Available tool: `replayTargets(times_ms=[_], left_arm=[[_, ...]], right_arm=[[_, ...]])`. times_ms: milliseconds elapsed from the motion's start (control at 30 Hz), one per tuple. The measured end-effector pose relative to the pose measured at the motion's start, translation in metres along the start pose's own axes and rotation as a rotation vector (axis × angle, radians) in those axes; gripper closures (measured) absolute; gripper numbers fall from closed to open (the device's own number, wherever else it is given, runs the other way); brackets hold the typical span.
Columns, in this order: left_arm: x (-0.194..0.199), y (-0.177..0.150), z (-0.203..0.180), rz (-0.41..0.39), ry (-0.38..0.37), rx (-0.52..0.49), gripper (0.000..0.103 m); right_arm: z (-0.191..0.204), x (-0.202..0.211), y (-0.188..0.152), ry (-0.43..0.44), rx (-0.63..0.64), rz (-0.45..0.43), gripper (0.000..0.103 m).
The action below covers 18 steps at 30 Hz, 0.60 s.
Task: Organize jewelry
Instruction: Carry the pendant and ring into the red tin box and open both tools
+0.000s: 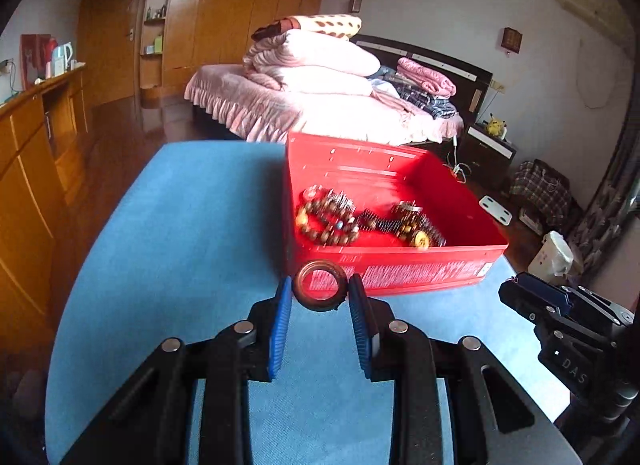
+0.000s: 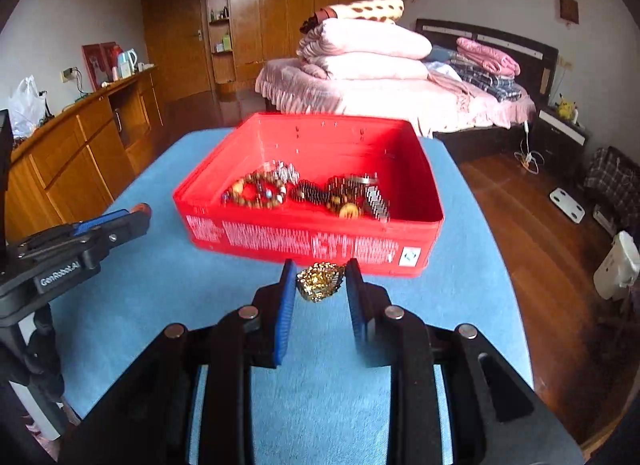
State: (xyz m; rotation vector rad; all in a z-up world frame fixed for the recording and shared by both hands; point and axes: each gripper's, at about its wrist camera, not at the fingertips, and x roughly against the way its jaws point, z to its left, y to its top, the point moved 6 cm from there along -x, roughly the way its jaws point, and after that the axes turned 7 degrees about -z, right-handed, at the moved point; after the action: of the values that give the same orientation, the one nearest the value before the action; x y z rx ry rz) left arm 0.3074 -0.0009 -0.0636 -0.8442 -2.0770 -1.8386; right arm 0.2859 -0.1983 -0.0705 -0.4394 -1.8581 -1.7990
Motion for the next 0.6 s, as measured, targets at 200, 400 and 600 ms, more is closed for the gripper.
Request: replayTargets(times_ms=[200, 400, 600], left_arm=[[-0.019, 0.035, -0.018, -0.036, -0.008, -0.020, 0.074], [-0.063, 0.061, -0.024, -0.014, 0.023, -0.033, 0.074], [-0.107, 0.072, -0.022, 0.026, 0.039, -0.028, 0.074]], right_arm=[[-0.010, -0.007, 0.039, 0.012, 0.002, -0.043, 0.079], [-0.017, -0.037, 0.070, 0.018, 0.011, -0.036, 0.079], [-0.023, -0.078, 0.084, 0.021, 0.013, 0.011, 0.079]])
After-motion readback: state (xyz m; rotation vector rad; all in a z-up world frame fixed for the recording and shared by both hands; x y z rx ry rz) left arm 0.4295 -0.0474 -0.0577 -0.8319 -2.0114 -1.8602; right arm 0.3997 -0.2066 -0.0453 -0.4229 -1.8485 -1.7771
